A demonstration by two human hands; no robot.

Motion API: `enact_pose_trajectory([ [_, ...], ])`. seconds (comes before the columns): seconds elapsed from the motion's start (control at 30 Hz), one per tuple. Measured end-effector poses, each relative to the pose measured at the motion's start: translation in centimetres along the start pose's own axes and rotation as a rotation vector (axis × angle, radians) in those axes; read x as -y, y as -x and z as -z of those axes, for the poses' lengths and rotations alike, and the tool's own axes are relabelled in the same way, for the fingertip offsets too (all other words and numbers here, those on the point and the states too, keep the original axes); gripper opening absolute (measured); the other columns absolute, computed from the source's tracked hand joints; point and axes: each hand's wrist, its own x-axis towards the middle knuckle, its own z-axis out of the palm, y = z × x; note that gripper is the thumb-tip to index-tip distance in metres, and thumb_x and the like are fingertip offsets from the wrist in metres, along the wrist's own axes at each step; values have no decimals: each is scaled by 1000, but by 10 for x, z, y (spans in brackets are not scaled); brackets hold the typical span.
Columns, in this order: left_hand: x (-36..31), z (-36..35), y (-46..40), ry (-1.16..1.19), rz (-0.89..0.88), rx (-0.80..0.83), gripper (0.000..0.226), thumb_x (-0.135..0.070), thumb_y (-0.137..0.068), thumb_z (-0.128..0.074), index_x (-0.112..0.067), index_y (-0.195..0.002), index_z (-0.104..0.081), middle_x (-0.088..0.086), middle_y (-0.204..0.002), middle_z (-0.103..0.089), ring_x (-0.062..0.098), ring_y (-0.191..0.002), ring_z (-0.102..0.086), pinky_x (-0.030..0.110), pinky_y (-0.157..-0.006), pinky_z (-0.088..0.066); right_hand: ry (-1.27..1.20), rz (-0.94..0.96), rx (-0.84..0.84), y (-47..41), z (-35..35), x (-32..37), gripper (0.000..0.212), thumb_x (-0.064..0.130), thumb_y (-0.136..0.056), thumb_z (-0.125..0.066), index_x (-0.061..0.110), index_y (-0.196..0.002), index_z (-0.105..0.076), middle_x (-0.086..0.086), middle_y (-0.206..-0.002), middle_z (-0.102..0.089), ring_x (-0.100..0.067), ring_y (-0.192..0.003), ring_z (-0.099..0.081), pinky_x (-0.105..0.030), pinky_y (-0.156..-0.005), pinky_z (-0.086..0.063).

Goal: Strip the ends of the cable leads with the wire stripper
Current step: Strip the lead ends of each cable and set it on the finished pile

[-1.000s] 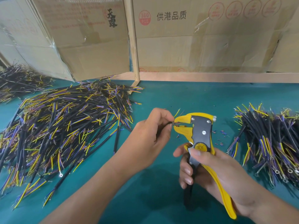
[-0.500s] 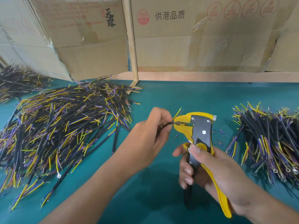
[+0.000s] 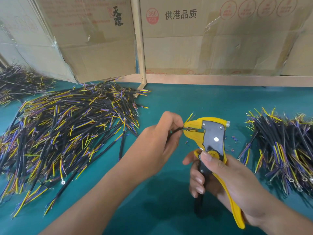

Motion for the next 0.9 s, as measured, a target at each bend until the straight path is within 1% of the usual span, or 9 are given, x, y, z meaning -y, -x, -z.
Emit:
enact_pose_trajectory([
  [0.1,0,-1,1,7,-1,9,23,-7,-99,-54,-25,-102,-40,-9,-75,-50,10,-60,-41,10,-55,-32,-14,-3,-26,0,-2,1,59,56,-71,-83,2,-95,-71,-11,-63,-43,-24,-52,-43,-37,-55,-47],
  [0.23,0,-2,1,25,3,14,22,-8,-99,-54,-25,-103,-40,-6,-75,-51,13,-60,-41,12,-55,-33,-35,-2,-52,1,-4,0,61,55,-70,-83,1,-94,-70,-11,-63,-40,-23,-51,-40,-35,-53,-46],
  [0.53,0,-1,1,17,-9,11,22,-8,-99,-54,-25,-103,-40,-6,-74,-50,12,-61,-40,13,-55,-33,-49,-4,-34,1,-4,0,64,57,-68,-85,1,-96,-70,-12,-64,-41,-24,-52,-42,-37,-54,-47],
  [0.6,0,-1,1,13,-5,10,22,-8,-99,-54,-25,-103,-40,-8,-74,-51,12,-60,-41,13,-55,-33,-52,-4,-34,1,-3,0,64,56,-69,-85,1,-96,-70,-12,-64,-41,-24,-52,-42,-36,-55,-47],
  [0.7,0,-2,1,13,0,5,22,-7,-99,-54,-24,-103,-41,-18,-73,-49,5,-60,-43,7,-57,-31,-43,-5,-35,1,-4,1,64,57,-68,-85,1,-96,-70,-12,-64,-41,-24,-53,-41,-36,-55,-47],
  [0.73,0,-2,1,14,1,6,22,-7,-99,-54,-24,-103,-41,-19,-74,-49,4,-60,-43,7,-57,-31,-40,-4,-35,1,-5,1,64,57,-68,-85,2,-95,-70,-12,-64,-41,-24,-53,-41,-36,-55,-47],
  [0.83,0,-1,1,10,-2,5,22,-7,-99,-54,-24,-103,-41,-11,-76,-50,7,-59,-42,8,-56,-31,-39,-8,-37,1,-6,2,63,57,-68,-85,1,-95,-70,-11,-63,-41,-24,-52,-41,-35,-54,-47],
  [0.9,0,-1,1,8,-3,11,23,-7,-99,-54,-25,-103,-40,-10,-75,-50,9,-59,-41,9,-55,-30,-30,-15,-50,2,-6,3,63,57,-69,-84,1,-94,-70,-11,-63,-39,-23,-50,-40,-34,-53,-45],
])
